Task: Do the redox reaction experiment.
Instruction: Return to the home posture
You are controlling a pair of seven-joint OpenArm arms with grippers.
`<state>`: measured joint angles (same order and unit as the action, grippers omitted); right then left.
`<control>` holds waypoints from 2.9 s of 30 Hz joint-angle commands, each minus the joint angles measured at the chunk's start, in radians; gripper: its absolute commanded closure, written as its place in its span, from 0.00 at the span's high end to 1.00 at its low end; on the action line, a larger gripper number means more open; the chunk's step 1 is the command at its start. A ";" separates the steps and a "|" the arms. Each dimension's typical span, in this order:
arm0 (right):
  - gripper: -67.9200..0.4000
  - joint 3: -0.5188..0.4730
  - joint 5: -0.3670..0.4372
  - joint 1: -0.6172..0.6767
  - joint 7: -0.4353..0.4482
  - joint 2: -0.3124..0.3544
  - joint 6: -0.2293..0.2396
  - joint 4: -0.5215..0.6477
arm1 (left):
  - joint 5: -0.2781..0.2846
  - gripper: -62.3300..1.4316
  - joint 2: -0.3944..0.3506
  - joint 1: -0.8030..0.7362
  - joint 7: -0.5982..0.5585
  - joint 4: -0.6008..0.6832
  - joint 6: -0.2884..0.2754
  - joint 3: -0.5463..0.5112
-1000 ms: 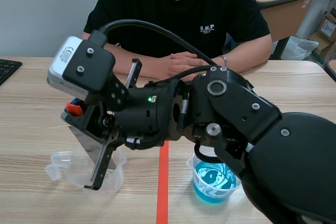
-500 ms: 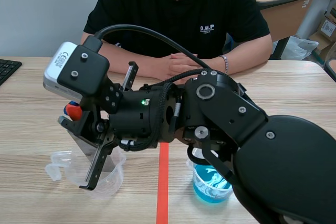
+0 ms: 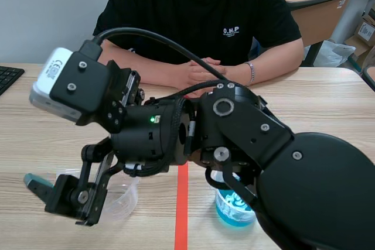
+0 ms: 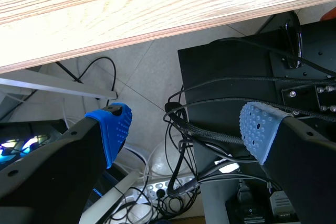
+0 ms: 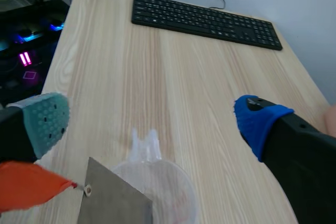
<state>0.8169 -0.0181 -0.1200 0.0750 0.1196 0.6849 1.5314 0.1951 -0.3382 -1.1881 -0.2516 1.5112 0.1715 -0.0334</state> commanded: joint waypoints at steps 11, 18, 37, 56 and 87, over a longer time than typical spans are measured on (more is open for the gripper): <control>1.00 0.060 0.116 0.052 0.021 0.018 0.004 0.083 | 0.002 0.74 0.002 -0.009 -0.010 0.006 -0.002 0.002; 1.00 0.050 0.124 0.115 0.019 0.136 -0.107 0.285 | 0.002 0.74 0.002 -0.009 -0.010 0.006 -0.002 0.002; 1.00 -0.435 0.342 0.388 0.111 0.487 -0.252 0.424 | 0.002 0.74 0.002 -0.009 -0.010 0.006 -0.002 0.001; 1.00 -0.968 0.480 0.806 0.179 0.557 -0.251 0.474 | 0.002 0.74 -0.097 -0.008 -0.056 0.014 -0.002 0.001; 1.00 -0.976 0.475 0.890 0.084 0.556 -0.303 0.577 | 0.010 0.74 -0.519 0.346 -0.172 0.167 -0.010 0.003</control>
<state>-0.1616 0.4496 0.7792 0.1482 0.6731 0.3847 2.0991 0.1951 -0.8669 -0.8253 -0.4053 1.6505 0.1589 -0.0330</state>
